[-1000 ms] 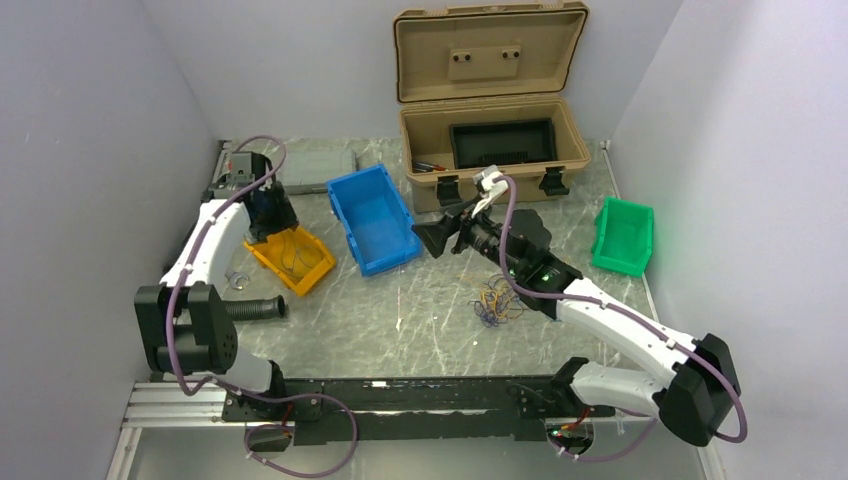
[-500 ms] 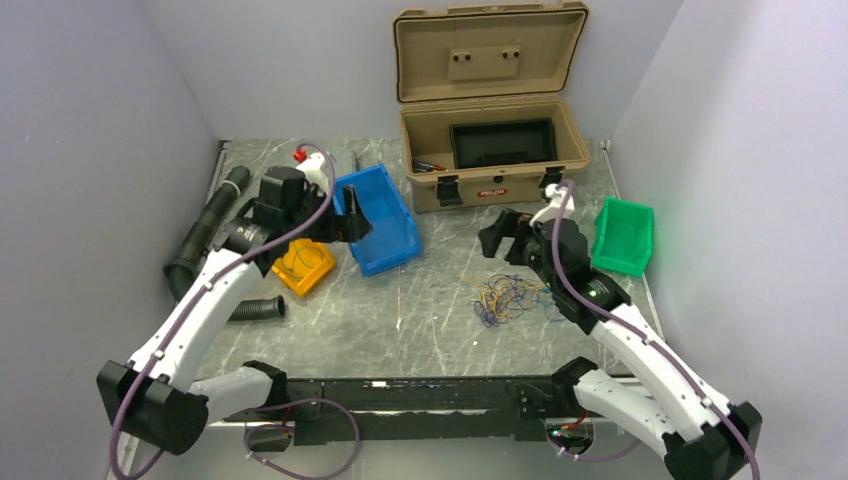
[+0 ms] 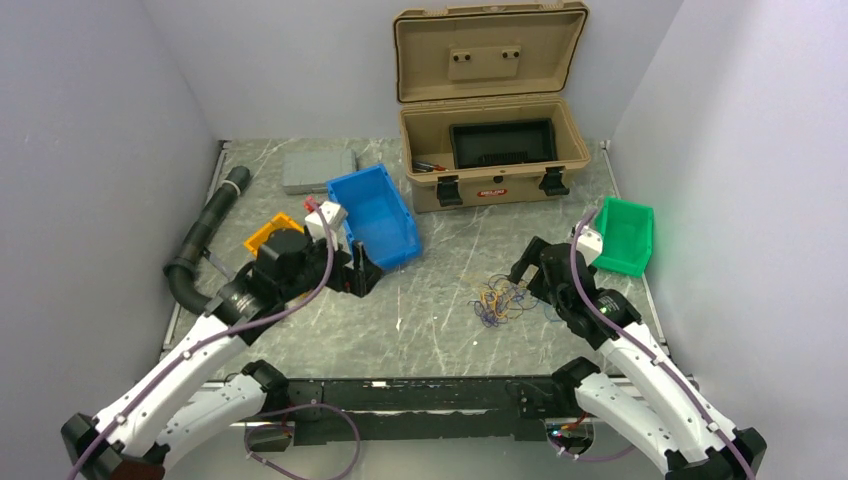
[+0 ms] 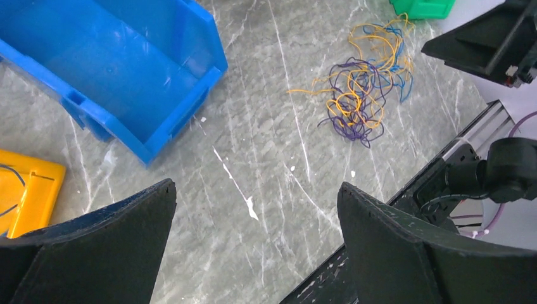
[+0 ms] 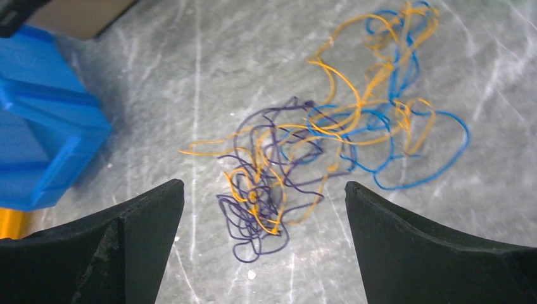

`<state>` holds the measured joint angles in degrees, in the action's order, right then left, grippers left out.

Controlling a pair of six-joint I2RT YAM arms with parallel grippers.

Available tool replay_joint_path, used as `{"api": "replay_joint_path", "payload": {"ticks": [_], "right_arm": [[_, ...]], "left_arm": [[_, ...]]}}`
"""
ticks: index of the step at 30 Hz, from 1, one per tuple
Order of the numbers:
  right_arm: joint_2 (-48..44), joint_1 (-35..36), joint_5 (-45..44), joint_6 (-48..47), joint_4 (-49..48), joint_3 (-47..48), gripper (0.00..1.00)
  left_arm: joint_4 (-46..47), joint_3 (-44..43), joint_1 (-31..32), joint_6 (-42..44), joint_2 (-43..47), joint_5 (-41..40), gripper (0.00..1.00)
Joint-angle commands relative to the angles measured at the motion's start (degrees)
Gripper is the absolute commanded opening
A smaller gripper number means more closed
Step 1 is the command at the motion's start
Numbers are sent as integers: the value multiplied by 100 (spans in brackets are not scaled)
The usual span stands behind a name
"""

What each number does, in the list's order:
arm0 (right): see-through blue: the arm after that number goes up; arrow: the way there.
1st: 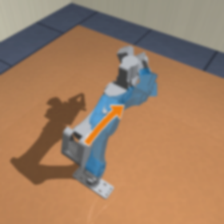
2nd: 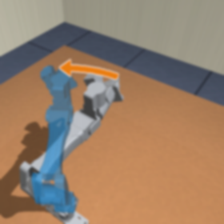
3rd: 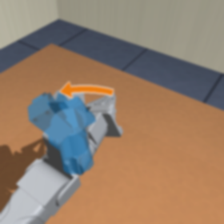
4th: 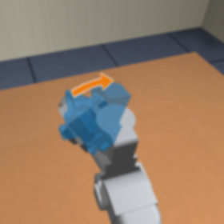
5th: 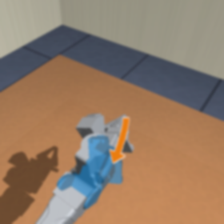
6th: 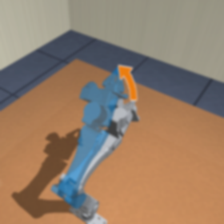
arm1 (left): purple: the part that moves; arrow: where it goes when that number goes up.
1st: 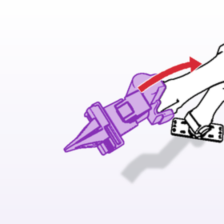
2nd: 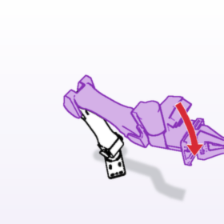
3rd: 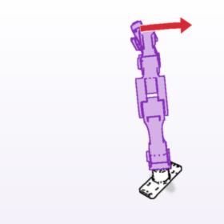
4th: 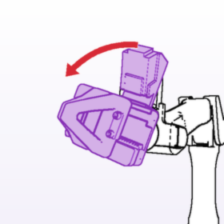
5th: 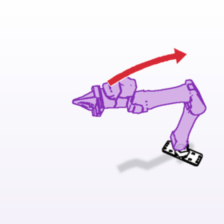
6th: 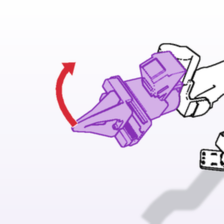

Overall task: Untangle the cables
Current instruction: Untie the cable.

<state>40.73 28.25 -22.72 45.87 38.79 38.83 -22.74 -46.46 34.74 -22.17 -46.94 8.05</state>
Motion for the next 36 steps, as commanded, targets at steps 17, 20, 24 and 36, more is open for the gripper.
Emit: {"api": "replay_joint_path", "payload": {"ticks": [17,20,24,36], "right_arm": [[598,-90,550,400,-232,-518,89],[815,-92,677,323,-376,-497,88],[969,-98,594,380,-646,-541,82],[1745,-98,179,427,-1280,-572,53]], "left_arm": [[1277,1169,1258,63,990,-138,99],[1438,1084,1549,89,702,-286,99],[1659,888,1927,107,203,-412,99],[2461,686,2564,294,-869,-429,99]]}}
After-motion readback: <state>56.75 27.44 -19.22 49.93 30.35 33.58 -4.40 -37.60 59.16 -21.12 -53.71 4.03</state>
